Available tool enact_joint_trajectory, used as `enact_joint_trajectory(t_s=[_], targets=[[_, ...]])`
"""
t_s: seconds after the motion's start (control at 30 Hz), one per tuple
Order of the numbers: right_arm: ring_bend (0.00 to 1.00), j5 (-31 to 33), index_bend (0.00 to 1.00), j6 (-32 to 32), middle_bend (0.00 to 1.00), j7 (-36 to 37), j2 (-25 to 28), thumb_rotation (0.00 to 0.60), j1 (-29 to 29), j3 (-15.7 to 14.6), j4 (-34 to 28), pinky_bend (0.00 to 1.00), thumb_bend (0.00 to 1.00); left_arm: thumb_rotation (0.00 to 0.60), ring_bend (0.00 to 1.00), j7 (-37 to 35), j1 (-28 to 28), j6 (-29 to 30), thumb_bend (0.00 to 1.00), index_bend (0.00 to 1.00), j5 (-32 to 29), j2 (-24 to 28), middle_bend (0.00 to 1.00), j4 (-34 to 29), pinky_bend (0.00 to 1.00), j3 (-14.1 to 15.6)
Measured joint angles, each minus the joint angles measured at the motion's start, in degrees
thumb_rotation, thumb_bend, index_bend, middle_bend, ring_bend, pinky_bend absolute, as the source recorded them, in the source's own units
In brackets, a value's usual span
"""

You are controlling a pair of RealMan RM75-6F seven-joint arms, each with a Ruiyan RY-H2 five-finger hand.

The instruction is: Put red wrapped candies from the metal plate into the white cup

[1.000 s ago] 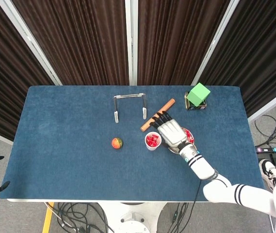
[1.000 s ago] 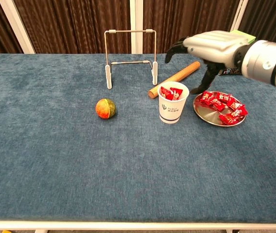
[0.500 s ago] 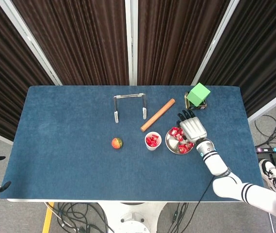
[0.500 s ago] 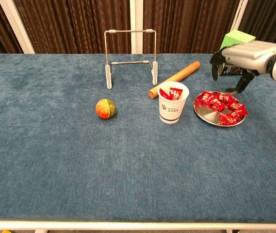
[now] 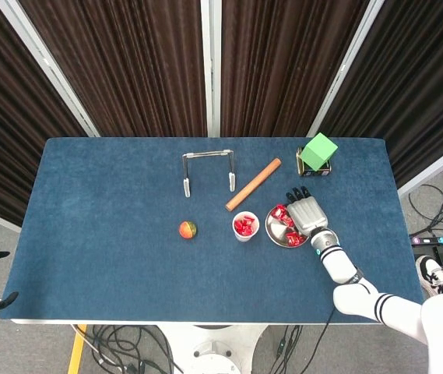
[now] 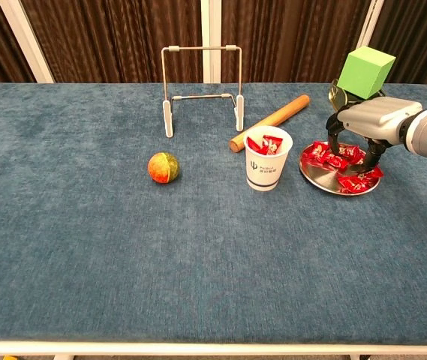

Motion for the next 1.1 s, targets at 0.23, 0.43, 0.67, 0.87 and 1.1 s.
enact_joint_trajectory(t_s=[0.23, 0.43, 0.67, 0.87, 1.1], targets=[[0.0, -0.07, 0.42, -0.56, 0.11, 0.78, -0.87, 0.6, 0.39, 0.35, 0.38, 0.01, 0.25, 0.6, 0.11, -0.11, 0.13, 0.03, 0.0, 0.32, -0.17, -0.06, 0.19, 0.13, 0.19, 0.02], [0.0, 0.12, 0.42, -1.06, 0.11, 0.41, -1.4, 0.6, 0.65, 0.25, 0.9, 0.01, 0.25, 0.6, 0.11, -0.36, 0.11, -0.03, 0.0, 0.32, -0.26, -0.14, 0.19, 0.37, 0.19, -0.05], [0.0, 0.64, 0.51, -1.34, 0.13, 0.13, -2.69, 0.6, 0.91, 0.31, 2.59, 0.01, 0.34, 0.6, 0.11, -0.74, 0.18, -0.24, 0.0, 0.32, -0.45, -0.4, 0.19, 0.83, 0.19, 0.04], [0.0, 0.21, 0.53, -0.69, 0.13, 0.68, -2.19, 0.6, 0.78, 0.65, 1.67, 0.01, 0.37, 0.6, 0.11, -0.99, 0.34, -0.04, 0.0, 0.32, -0.43, -0.56, 0.19, 1.09, 0.19, 0.07], [0.0, -3.78, 0.53, 3.93, 0.14, 3.47, 3.12, 0.6, -0.01, 2.46, -8.14, 0.01, 0.37, 0.6, 0.11, -0.79, 0.46, 0.5, 0.0, 0.32, -0.09, -0.4, 0.19, 0.89, 0.19, 0.05]])
